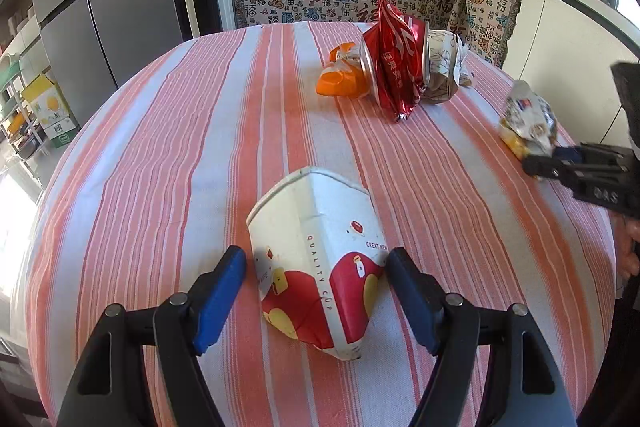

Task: Collect trash
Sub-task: 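Grasp the blue-and-white snack bag with the right tool while the left tool holds the cup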

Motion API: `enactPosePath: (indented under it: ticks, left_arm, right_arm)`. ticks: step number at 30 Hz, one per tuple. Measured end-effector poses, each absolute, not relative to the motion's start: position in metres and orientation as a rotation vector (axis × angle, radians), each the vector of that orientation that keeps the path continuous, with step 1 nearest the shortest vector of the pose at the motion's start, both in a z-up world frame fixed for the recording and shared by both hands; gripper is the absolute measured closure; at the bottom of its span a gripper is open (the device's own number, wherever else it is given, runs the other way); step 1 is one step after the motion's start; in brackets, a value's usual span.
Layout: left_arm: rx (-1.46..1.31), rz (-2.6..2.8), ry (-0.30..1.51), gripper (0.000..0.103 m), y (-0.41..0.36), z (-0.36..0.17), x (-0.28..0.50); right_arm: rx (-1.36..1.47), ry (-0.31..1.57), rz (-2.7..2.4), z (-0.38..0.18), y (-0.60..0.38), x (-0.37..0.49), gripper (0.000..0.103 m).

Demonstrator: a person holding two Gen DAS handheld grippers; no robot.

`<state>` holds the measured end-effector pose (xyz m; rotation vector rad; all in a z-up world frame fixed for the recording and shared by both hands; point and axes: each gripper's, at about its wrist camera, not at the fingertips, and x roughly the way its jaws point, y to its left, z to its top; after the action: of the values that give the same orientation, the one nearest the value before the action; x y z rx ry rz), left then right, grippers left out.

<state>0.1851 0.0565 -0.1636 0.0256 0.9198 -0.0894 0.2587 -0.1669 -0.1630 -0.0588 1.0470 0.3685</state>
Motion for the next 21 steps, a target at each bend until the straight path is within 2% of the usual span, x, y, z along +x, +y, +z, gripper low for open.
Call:
enactPosePath:
  ticks: [3,5,7,13,21]
  left_arm:
    - [0.025,-0.089,0.92,0.028,0.056,-0.164,0.185]
    - [0.024,-0.088,0.92,0.028,0.056,-0.164,0.185]
    - [0.016,-0.092,0.918,0.028,0.057,-0.163,0.184]
    - [-0.107,-0.144,0.903,0.028,0.077,-0.157,0.165]
    - [-0.13,-0.13,0.927,0.028,0.074,-0.151,0.167]
  right_arm:
    - [-0.039,1.047,0.402,-0.16,-0.18,0.228,0.067]
    - [0.003,1.039,0.408,-0.159,-0.189,0.216,0.059]
    - [0.042,1.016,0.402,-0.157,-0.198,0.208,0.044]
    - [0.067,0.989,0.402,-0.146,-0.201,0.2,0.029]
    - [0.094,0.977,0.361,-0.133,-0.196,0.21,0.026]
